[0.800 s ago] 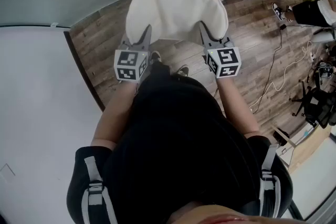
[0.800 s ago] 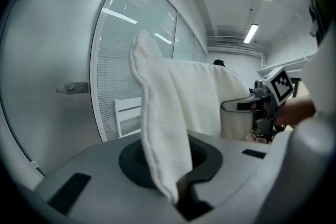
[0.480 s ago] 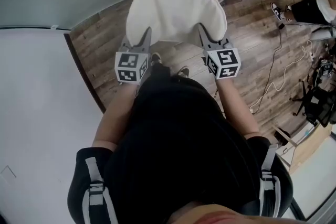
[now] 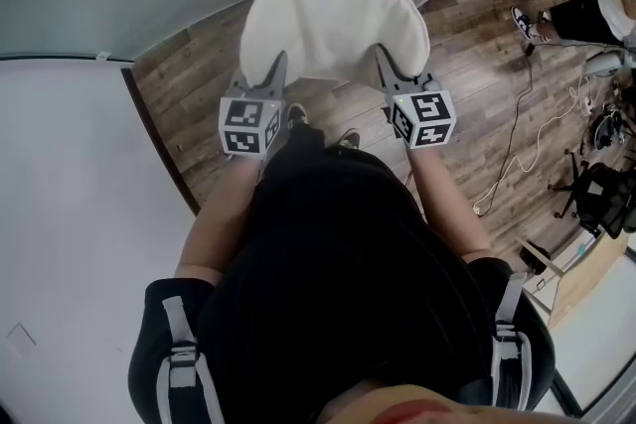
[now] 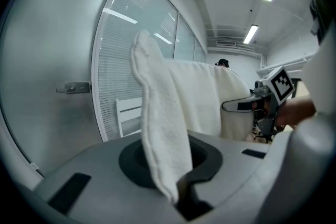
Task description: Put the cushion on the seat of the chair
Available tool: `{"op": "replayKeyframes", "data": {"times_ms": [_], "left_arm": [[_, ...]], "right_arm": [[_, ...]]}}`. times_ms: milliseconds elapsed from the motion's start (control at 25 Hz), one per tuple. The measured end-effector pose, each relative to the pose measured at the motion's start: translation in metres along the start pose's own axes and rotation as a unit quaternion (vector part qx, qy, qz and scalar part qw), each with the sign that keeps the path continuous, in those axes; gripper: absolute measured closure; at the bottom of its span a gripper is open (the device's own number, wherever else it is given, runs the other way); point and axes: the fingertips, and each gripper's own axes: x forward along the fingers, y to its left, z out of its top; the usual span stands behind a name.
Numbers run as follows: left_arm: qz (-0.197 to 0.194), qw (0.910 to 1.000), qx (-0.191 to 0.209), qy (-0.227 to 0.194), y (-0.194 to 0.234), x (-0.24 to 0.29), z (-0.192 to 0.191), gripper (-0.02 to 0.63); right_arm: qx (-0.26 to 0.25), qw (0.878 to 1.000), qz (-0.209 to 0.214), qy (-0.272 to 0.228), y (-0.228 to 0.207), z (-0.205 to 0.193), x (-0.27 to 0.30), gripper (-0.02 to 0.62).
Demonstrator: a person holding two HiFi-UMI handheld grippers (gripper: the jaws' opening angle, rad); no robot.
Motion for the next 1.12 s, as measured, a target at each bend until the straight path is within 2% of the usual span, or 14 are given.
{"op": "replayKeyframes", "data": {"times_ms": [840,1120], "left_arm": [[-0.038,0.9992,0.002,0.006,0.082,0.035,0.010,0.552],[-0.053,0.9985,0.013,0.006,0.091,0.051,0.020,0.552]], "right_arm": [[0.004,0.999,-0.036,0.015,0.017,0.022,0.076,0.532],[0.008,0.999,-0.047,0.014,0.008,0.028,0.087,0.532]]}}
